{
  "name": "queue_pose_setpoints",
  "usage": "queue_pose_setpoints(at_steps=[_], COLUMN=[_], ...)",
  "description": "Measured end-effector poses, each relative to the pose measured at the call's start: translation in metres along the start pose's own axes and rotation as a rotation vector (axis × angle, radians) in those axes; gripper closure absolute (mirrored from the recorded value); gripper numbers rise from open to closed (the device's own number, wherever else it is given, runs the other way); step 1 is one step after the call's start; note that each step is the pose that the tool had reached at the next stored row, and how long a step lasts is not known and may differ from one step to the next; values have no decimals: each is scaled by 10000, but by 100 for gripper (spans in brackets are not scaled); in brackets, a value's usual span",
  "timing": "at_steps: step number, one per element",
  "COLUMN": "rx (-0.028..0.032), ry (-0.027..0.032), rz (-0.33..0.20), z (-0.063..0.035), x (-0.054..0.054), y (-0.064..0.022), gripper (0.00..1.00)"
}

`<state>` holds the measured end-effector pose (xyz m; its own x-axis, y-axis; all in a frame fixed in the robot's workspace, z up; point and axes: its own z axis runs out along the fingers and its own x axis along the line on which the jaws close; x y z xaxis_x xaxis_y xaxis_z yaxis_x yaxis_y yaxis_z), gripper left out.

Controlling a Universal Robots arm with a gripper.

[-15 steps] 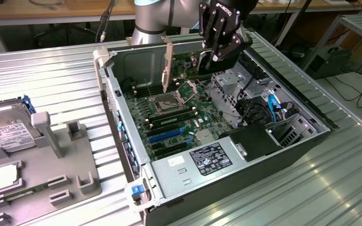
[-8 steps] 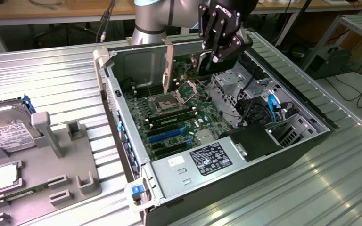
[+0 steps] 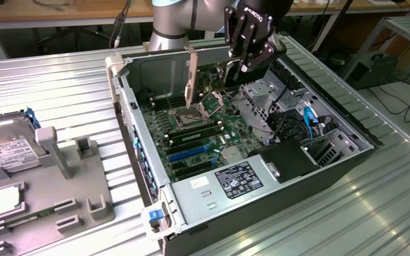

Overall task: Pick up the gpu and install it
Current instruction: 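Insert the gpu into the slot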

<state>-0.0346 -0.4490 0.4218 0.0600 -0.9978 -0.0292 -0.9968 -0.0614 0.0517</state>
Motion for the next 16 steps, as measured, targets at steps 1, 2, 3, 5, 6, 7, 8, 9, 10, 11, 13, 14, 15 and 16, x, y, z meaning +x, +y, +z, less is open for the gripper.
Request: queue_pose_setpoints(at_steps=[1,2,3,5,6,7,8,9,10,11,13,14,15,16], rx=[0,-1,-2,-3,-4,-5,-5,-5,-5,-5,-1,1,3,5], ry=[2,3,4,7,8,9,10,9,8,8,3,1,-1,-1], rz=[-37,-64,-89,-138,-160,-183,-197,-198,-198,-178,-73,12,95,173], z=[5,8,10,16,19,23,31,43,60,78,113,132,150,168], x=[0,0,1,1,1,1,1,2,3,3,4,4,5,5], y=[-2,-3,-5,-6,-6,-7,-7,-8,-9,-10,-12,-13,-14,-15], gripper=[71,71,71,71,71,71,71,71,71,71,71,71,71,71])
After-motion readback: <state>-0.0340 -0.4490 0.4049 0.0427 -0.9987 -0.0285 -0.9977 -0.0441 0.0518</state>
